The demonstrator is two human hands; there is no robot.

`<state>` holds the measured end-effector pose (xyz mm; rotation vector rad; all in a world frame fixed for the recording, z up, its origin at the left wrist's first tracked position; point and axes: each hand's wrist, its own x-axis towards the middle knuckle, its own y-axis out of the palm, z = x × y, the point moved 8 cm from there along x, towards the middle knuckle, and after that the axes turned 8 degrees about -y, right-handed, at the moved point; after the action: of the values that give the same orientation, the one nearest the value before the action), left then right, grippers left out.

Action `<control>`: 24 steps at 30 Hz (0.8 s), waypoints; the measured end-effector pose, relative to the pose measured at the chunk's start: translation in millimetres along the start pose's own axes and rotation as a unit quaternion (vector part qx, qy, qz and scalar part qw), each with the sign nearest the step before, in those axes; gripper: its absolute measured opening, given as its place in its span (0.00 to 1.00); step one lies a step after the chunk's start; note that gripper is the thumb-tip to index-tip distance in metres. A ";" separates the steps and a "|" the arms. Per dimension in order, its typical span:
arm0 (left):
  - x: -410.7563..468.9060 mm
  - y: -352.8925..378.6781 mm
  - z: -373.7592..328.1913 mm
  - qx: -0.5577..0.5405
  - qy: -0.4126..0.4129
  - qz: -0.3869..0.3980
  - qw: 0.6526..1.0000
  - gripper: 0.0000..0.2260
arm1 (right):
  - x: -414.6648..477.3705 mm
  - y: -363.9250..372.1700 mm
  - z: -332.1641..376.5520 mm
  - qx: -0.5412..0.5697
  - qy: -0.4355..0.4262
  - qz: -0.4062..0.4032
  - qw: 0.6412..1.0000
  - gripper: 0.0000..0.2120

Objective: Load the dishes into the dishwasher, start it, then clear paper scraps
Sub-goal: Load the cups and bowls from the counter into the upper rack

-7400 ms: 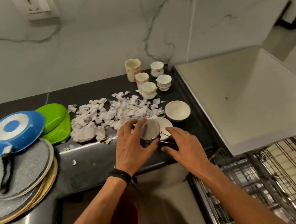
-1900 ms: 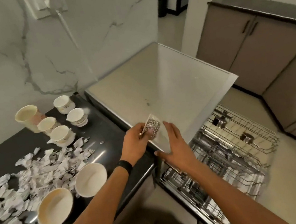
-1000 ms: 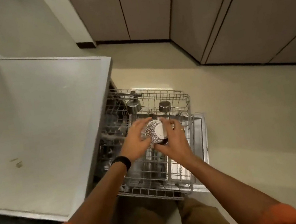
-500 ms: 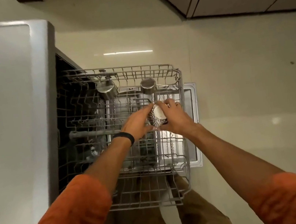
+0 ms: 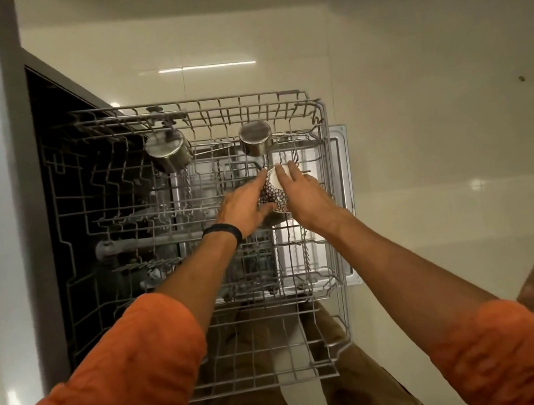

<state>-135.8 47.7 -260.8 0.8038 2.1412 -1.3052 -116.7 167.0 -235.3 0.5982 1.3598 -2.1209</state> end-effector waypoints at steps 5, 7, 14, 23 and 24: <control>-5.0 -4.3 -7.5 0.019 0.028 -0.010 0.999 0.36 | -17.7 3.3 12.0 -0.005 0.007 -0.045 0.999 0.44; -5.3 -2.5 -10.3 0.029 0.026 -0.008 0.999 0.35 | -18.4 8.8 10.9 -0.007 0.007 -0.044 0.999 0.45; -9.2 -12.1 -17.8 0.118 0.030 -0.018 0.992 0.35 | -15.1 2.8 9.7 -0.042 -0.020 -0.024 0.999 0.42; -89.2 -44.1 -42.0 0.173 0.013 -0.077 0.982 0.35 | -78.3 -46.1 24.9 -0.044 -0.058 -0.063 0.995 0.33; -102.6 -47.8 -42.9 0.168 0.006 -0.082 0.982 0.35 | -89.2 -53.7 28.6 -0.047 -0.064 -0.070 0.994 0.32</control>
<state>-102.6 46.0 -144.3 0.7760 2.0599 -1.7856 -86.9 177.4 -132.1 0.3304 1.4572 -2.1493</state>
